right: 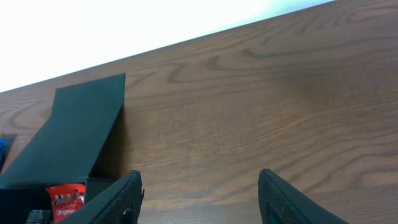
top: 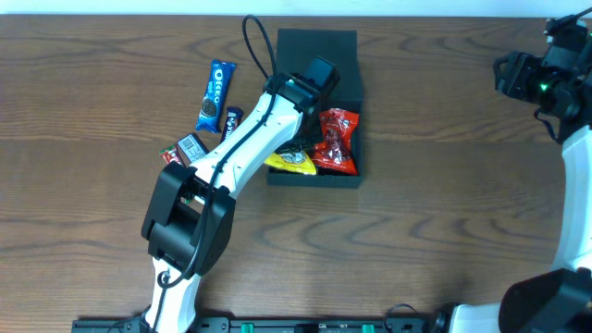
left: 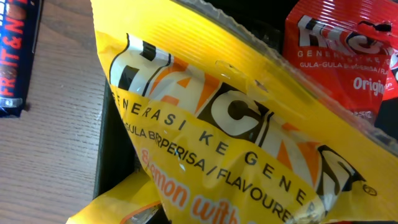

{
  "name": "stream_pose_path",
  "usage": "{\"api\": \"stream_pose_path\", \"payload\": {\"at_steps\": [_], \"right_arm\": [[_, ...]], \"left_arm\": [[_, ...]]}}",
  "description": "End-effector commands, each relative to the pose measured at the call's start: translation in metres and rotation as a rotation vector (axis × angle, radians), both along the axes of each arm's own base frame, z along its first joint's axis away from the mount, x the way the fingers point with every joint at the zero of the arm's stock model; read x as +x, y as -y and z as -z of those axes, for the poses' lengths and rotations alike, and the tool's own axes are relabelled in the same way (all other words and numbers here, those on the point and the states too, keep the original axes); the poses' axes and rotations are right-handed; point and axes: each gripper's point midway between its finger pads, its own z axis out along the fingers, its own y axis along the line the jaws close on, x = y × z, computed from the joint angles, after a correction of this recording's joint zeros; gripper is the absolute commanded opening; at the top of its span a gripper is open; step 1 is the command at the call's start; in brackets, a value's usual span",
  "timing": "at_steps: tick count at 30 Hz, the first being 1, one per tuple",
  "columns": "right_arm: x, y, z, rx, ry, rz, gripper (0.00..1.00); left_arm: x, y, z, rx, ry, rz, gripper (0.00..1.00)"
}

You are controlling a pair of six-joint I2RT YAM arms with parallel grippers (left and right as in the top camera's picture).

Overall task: Pack container
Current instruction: 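Open the left gripper and lift it out of the box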

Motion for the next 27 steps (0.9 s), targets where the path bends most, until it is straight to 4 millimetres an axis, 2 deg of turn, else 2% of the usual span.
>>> {"api": "stream_pose_path", "payload": {"at_steps": [1,11,15,17,21,22,23,25,26,27], "right_arm": [[-0.001,0.002,-0.011,0.004,0.022,0.012,0.59],[-0.001,0.002,-0.009,0.005,0.018,0.012,0.60],[-0.001,0.002,-0.009,0.006,0.015,0.012,0.60],[-0.001,0.002,-0.008,0.007,0.014,0.012,0.60],[-0.003,0.001,-0.006,0.010,0.004,0.011,0.58],[-0.004,0.000,-0.005,0.012,-0.003,0.010,0.53],[-0.005,-0.001,-0.004,0.014,-0.008,0.009,0.44],[-0.006,-0.005,0.000,0.022,-0.026,0.000,0.15],[-0.005,-0.009,0.002,0.035,-0.031,-0.016,0.05],[-0.004,-0.018,0.003,0.056,-0.031,-0.051,0.01]], "left_arm": [[-0.001,0.006,0.009,-0.011,-0.027,-0.008,0.06],[0.003,0.000,0.009,0.052,0.007,0.054,0.08],[0.007,0.003,0.006,0.050,0.030,0.120,0.93],[0.011,0.005,0.000,0.046,0.047,0.144,0.95],[0.030,0.010,-0.033,0.045,0.144,0.175,0.95],[0.035,0.008,-0.042,0.056,0.170,0.167,0.95],[0.040,0.004,-0.052,0.072,0.199,0.156,0.95],[0.050,-0.013,-0.075,0.116,0.251,0.120,0.95],[0.055,-0.022,-0.086,0.129,0.273,0.099,0.95],[0.058,-0.031,-0.097,0.133,0.288,0.078,0.95]]}}
